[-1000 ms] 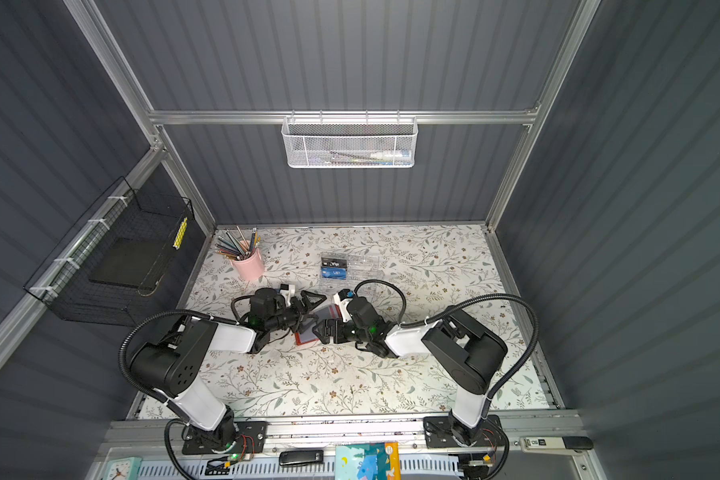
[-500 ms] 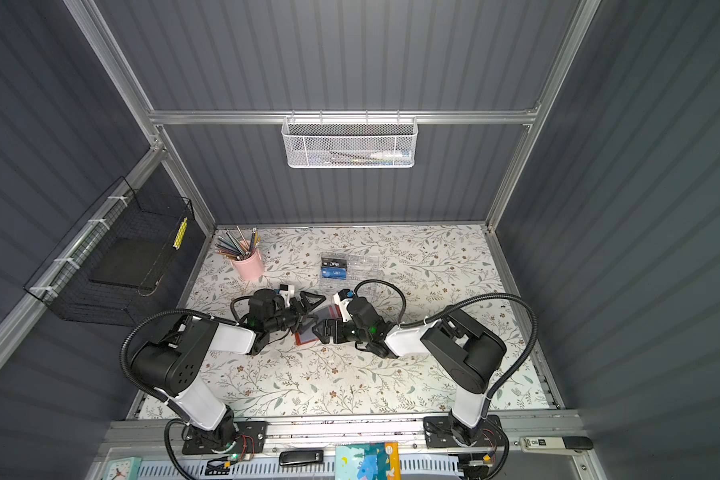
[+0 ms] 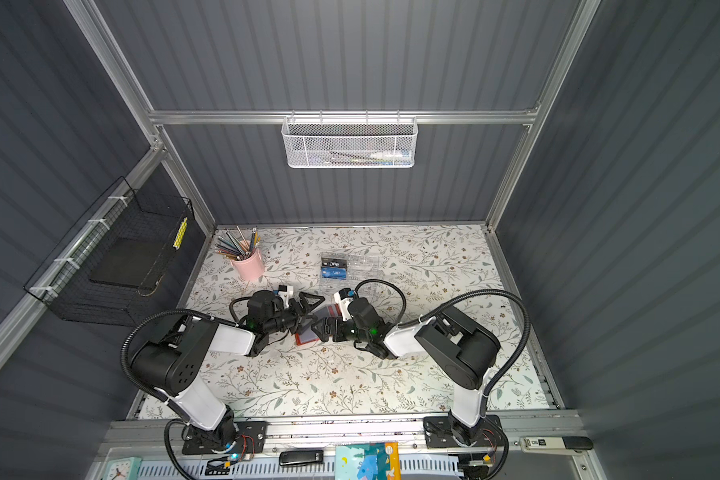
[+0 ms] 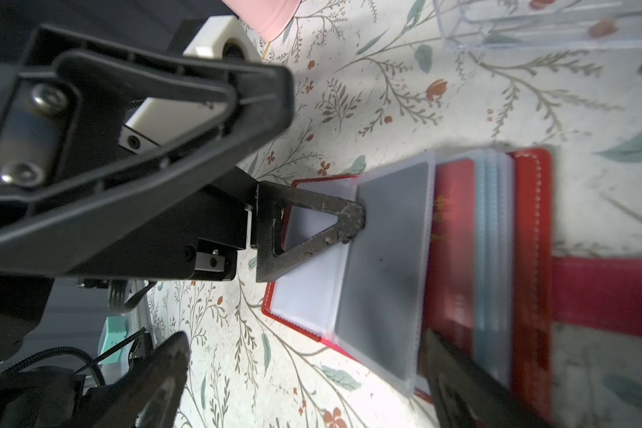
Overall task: Take the credit cards out of the card holder
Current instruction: Flip over the card slot in the card holder.
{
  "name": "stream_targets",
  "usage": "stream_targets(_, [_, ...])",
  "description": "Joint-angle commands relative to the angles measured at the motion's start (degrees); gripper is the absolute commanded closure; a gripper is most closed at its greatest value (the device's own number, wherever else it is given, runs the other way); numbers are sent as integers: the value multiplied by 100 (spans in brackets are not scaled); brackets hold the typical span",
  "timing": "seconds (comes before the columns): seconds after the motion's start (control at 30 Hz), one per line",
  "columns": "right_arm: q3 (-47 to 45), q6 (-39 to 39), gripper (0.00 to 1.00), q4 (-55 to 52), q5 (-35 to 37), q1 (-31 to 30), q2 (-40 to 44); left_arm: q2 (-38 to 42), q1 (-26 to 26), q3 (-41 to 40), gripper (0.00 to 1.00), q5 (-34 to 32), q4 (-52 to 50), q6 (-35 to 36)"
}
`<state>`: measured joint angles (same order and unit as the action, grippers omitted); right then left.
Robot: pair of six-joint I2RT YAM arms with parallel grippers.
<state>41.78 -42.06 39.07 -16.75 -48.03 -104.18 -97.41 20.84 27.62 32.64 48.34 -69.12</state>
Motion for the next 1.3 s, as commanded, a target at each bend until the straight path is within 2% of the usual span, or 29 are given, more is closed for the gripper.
stream_targets(0.0, [-126,-99,1,-128,-29,31,-129,-148,-27,-229,0,-108,-694,44])
stream_targets(0.77, [329,-233,1,-57,-478,-99,-200,93,-78,-152,0,-75,-872,36])
stream_targets(1.27, [605,-162,1,-208,-543,-215,-264,1181,-661,89,0,40,-2339,582])
